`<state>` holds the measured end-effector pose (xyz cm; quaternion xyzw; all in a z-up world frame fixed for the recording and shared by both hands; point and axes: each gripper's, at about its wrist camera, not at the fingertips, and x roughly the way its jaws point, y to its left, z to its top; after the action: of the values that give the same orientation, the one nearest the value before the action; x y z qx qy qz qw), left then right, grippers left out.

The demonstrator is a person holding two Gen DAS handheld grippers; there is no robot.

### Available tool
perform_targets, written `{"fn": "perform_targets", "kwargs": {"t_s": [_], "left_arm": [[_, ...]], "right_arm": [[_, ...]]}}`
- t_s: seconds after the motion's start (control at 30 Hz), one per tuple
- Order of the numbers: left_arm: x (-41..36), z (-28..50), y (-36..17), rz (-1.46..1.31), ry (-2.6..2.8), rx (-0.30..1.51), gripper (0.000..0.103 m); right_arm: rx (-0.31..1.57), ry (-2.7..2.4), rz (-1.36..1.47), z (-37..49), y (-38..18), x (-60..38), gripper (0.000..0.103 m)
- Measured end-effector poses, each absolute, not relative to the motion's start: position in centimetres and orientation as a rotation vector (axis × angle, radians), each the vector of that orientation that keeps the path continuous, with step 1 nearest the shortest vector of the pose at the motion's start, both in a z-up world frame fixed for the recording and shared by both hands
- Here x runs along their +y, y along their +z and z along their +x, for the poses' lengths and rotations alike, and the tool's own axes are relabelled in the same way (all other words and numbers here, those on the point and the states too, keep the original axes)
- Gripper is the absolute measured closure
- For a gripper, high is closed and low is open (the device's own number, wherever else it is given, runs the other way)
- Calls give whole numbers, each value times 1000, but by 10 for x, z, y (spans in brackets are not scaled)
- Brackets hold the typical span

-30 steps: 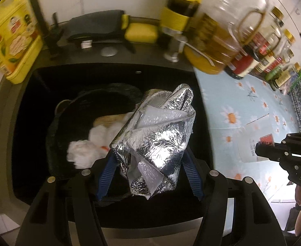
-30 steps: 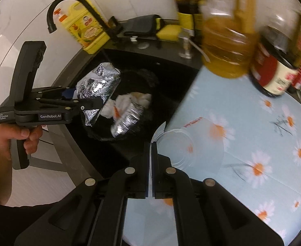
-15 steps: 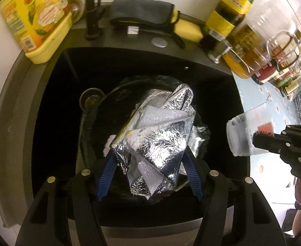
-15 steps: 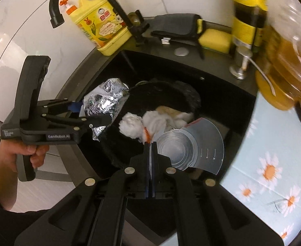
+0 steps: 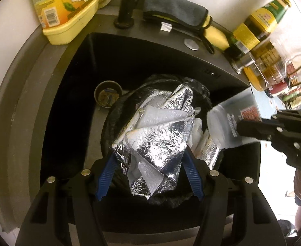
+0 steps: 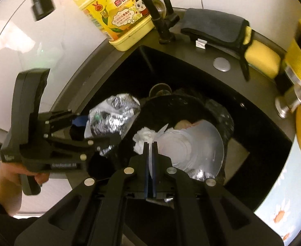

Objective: Collect trash

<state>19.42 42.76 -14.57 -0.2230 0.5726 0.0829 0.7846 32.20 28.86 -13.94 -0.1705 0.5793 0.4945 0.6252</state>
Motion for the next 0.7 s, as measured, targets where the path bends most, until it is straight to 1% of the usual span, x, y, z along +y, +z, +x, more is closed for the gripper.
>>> {"fn": "perform_targets", "kwargs": {"t_s": [0.47,0.63,0.67,0.7], "left_arm": [[424,205,-164,-549,164,1266,42],[424,206,-164,-561,180,1268,40],[425,205,-164,-565,184,1268,38],[425,206,-165,-567,189,1275,37]], "right_arm": [[1393,1107,-422,343,-170,327,99],[1394,1107,-430,342,-171,330,99],[1389,1113,-430,341,-170,330,98],[1389,1113,-430,341,-170,330,92]]}}
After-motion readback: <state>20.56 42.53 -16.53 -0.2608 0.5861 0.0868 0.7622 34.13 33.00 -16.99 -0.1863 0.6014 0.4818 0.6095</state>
